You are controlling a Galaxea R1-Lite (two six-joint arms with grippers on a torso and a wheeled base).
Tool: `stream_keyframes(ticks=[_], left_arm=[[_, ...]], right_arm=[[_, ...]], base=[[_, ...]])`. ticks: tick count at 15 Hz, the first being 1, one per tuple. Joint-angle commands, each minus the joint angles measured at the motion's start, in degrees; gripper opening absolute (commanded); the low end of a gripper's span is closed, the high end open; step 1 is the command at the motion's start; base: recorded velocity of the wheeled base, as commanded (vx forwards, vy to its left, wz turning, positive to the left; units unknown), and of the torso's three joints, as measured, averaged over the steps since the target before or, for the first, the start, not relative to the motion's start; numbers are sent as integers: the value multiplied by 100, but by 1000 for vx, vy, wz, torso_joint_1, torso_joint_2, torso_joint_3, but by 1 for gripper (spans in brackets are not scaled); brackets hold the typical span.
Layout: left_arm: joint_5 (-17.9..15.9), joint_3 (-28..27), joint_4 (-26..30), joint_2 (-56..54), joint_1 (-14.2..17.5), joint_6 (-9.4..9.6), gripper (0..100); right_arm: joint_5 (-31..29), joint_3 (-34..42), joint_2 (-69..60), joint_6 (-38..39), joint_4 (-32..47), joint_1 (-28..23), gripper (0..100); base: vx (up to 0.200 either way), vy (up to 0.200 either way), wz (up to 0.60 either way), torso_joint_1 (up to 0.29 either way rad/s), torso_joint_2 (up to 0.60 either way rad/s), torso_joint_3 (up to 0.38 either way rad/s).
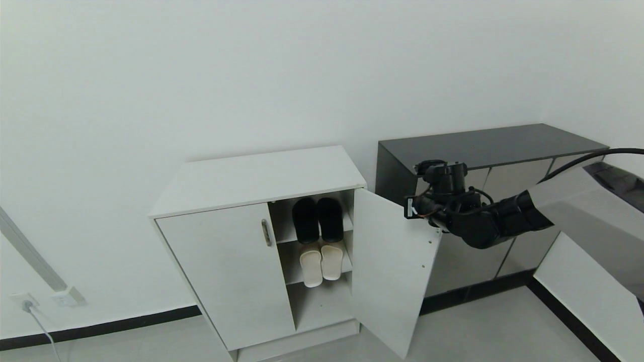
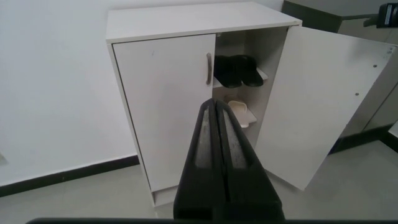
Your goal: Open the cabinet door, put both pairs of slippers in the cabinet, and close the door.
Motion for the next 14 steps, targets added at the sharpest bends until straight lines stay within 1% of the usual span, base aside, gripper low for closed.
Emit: stream_keyframes(ticks=[1, 6, 14], left_arm=[[-2, 0, 4, 0, 0, -4, 0], [-2, 0, 4, 0, 0, -4, 0], [7, 0, -5, 0, 0, -13, 0]], right_arm=[[4, -31, 130, -1, -20, -58, 0], [4, -277, 350, -1, 15, -181, 0], [-5, -224, 350, -1, 76, -155, 0]], base=[[0, 0, 0, 0, 0, 0], [0, 0, 0, 0, 0, 0], [0, 0, 0, 0, 0, 0]])
